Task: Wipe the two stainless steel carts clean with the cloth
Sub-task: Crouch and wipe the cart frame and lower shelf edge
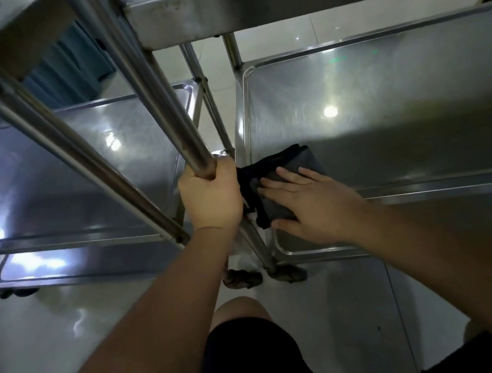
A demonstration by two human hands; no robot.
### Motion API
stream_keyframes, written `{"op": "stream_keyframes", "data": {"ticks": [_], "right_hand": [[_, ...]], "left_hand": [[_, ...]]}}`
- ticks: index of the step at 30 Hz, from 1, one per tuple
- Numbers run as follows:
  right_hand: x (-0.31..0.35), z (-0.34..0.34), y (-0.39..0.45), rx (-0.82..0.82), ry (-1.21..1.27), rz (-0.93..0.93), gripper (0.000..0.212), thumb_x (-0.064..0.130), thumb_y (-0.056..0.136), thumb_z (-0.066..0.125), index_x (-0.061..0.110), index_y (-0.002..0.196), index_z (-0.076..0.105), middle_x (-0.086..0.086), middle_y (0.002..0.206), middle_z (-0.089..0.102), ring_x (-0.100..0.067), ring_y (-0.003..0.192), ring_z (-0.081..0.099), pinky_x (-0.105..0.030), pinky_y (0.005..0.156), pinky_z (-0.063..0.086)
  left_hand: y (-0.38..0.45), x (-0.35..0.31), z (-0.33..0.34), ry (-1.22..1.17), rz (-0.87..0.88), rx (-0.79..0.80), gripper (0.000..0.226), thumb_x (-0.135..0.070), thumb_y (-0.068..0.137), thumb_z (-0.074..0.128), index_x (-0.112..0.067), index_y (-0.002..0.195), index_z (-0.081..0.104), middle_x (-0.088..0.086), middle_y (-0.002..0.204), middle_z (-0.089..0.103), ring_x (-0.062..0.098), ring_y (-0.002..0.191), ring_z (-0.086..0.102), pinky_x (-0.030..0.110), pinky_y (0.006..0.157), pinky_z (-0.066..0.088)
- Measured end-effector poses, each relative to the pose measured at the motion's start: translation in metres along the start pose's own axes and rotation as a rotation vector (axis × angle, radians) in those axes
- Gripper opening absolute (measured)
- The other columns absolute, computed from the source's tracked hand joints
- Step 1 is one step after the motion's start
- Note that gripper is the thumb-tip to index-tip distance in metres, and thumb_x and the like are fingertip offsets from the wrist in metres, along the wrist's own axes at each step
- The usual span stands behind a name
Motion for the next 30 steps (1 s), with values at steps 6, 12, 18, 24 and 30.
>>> {"op": "stream_keyframes", "data": {"ticks": [6,12,18,24,30], "right_hand": [[-0.029,-0.006,-0.041,-0.096,-0.026,0.109,0.068,0.059,0.101,0.043,0.038,0.162,0.021,0.018,0.169,0.015,-0.011,0.158,0.007,-0.037,0.127,0.007],[-0.072,-0.014,-0.088,-0.139,-0.026,0.229,0.066,0.058,0.102,0.043,0.04,0.162,0.021,0.02,0.168,0.015,-0.009,0.157,0.007,-0.035,0.125,0.003],[-0.106,-0.022,-0.123,-0.15,-0.037,0.284,0.068,0.062,0.102,0.039,0.04,0.162,0.018,0.02,0.169,0.014,-0.008,0.157,0.007,-0.036,0.126,0.002],[-0.149,-0.03,-0.171,-0.165,-0.062,0.358,0.069,0.057,0.101,0.041,0.039,0.163,0.017,0.02,0.169,0.011,-0.008,0.157,0.003,-0.034,0.126,-0.002],[-0.19,-0.035,-0.218,-0.185,-0.093,0.421,0.067,0.055,0.102,0.044,0.037,0.162,0.022,0.016,0.169,0.017,-0.011,0.157,0.009,-0.034,0.125,-0.003]], "left_hand": [[-0.009,-0.01,-0.008,0.132,-0.017,0.007,0.039,-0.037,0.081,0.067,-0.003,0.099,0.062,0.004,0.074,0.063,0.01,0.062,0.061,0.027,0.057,0.05],[-0.038,0.01,-0.035,0.528,0.003,0.082,0.048,-0.03,0.081,0.087,-0.014,0.113,0.055,0.002,0.108,0.058,0.012,0.092,0.061,0.013,0.07,0.046],[-0.115,0.026,0.001,0.468,0.015,0.179,0.031,-0.037,0.076,0.065,-0.035,0.096,0.041,-0.004,0.076,0.053,0.004,0.062,0.054,0.035,0.061,0.044],[-0.157,-0.002,0.122,0.613,0.366,0.597,0.045,-0.018,0.086,0.072,-0.027,0.126,0.053,-0.009,0.116,0.047,0.007,0.099,0.052,0.031,0.087,0.049],[-0.203,-0.016,0.206,0.691,0.564,0.793,0.062,-0.023,0.089,0.068,-0.02,0.147,0.049,-0.004,0.145,0.044,0.016,0.131,0.047,0.036,0.11,0.043]]}}
Point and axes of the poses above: each hand's wrist, its own y-axis towards the middle knuckle, its own z-axis out of the palm, x = y × z, the point moved 8 cm from there along y, towards the middle knuckle
